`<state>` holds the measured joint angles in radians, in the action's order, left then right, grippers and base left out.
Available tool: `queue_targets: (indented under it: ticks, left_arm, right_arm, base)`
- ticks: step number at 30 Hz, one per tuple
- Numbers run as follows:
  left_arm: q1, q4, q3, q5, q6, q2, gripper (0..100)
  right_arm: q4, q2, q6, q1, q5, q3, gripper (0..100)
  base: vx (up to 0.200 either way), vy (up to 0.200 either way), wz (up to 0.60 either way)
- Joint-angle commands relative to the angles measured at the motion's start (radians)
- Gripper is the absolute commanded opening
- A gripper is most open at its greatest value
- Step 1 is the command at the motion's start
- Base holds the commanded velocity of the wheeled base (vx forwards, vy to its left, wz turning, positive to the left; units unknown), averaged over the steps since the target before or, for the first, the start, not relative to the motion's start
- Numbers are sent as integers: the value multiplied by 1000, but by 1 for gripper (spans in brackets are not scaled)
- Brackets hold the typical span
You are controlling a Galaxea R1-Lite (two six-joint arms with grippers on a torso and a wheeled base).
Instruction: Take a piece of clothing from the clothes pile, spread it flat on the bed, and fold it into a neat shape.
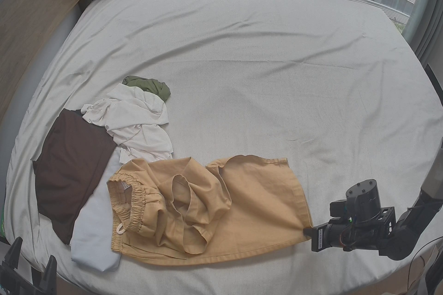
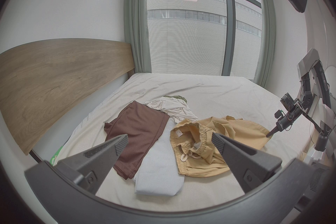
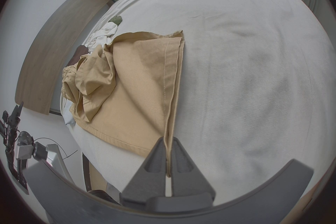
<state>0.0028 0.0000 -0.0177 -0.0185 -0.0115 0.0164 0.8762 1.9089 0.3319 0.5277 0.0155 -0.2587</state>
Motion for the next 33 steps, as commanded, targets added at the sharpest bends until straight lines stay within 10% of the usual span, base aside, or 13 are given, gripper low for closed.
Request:
queue_targets:
  ticks: [1,33]
  left_arm:
    - [0,0,18,0,-1,-16,100]
    - [0,0,18,0,1,-16,100]
  right_arm:
    - [0,-41,-2,-38,1,58,0]
    - [4,-71,-33,-189,26,242,0]
  base:
    - [0,0,0]
    - [0,0,0]
